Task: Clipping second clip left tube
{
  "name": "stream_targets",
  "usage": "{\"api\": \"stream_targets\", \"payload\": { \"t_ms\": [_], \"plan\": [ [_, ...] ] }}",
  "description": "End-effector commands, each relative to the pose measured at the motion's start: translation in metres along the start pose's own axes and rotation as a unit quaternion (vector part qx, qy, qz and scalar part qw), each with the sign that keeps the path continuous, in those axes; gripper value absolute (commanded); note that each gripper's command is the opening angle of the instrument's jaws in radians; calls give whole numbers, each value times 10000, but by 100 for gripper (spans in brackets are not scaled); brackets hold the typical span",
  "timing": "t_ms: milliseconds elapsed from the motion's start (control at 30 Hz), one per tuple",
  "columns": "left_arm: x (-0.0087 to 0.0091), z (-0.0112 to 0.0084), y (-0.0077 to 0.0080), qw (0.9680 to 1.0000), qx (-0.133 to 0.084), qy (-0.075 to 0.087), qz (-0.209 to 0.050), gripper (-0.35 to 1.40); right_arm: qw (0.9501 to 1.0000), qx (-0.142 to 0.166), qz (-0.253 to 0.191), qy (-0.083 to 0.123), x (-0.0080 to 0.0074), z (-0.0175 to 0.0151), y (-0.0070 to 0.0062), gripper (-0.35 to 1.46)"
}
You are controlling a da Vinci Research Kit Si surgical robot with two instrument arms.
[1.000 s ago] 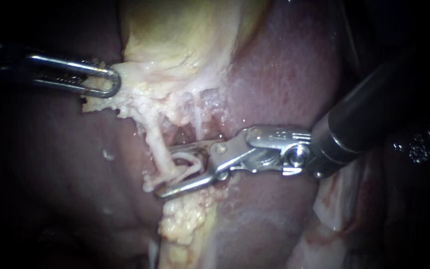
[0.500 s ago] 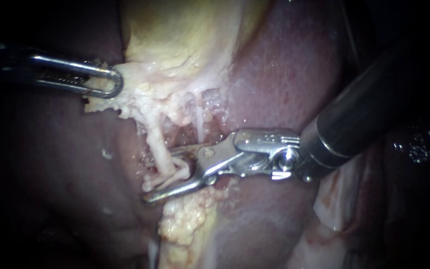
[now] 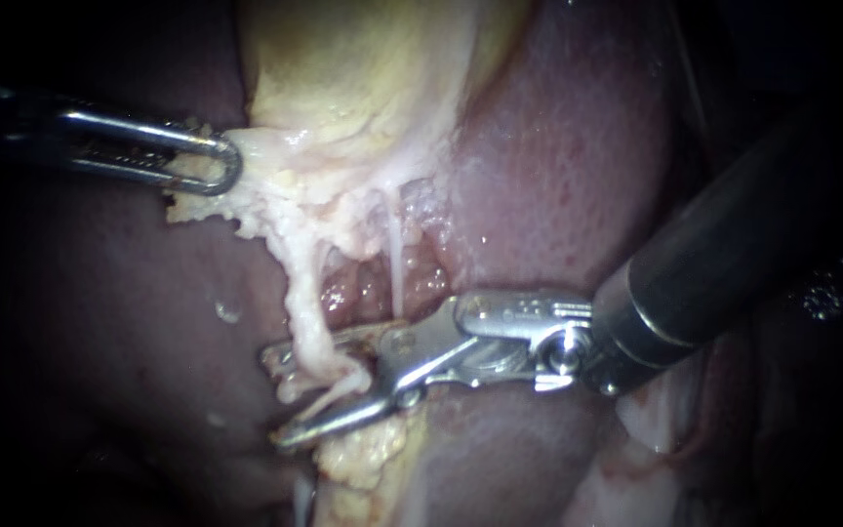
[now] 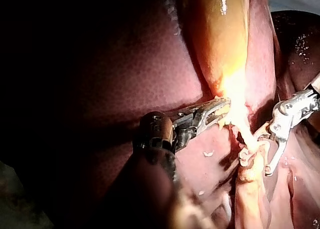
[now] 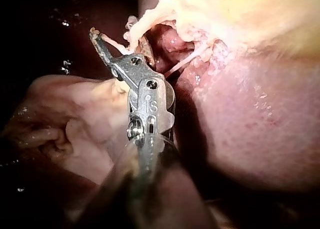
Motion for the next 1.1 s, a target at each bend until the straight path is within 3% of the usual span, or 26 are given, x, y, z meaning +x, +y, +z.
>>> {"api": "stream_targets", "payload": {
  "t_ms": [33,233,467,1000,1100],
  "plan": [
    [0,0,0,10000,-3,1,1,-35,10000,2,56,1,1,1,-3,40],
    [0,-1,0,10000,-4,0,1,-35,9992,-16,394,20,6,-5,-8,18],
    [0,-1,0,10000,-4,0,2,-35,9982,3,602,22,5,-12,-13,-35],
    [1,-1,-2,10000,-9,-4,4,-35,9977,2,679,14,-1,-14,-10,-35],
    [1,-1,-2,10000,-9,-4,4,-35,9972,-250,703,76,-5,-16,-3,20]
  ]
}}
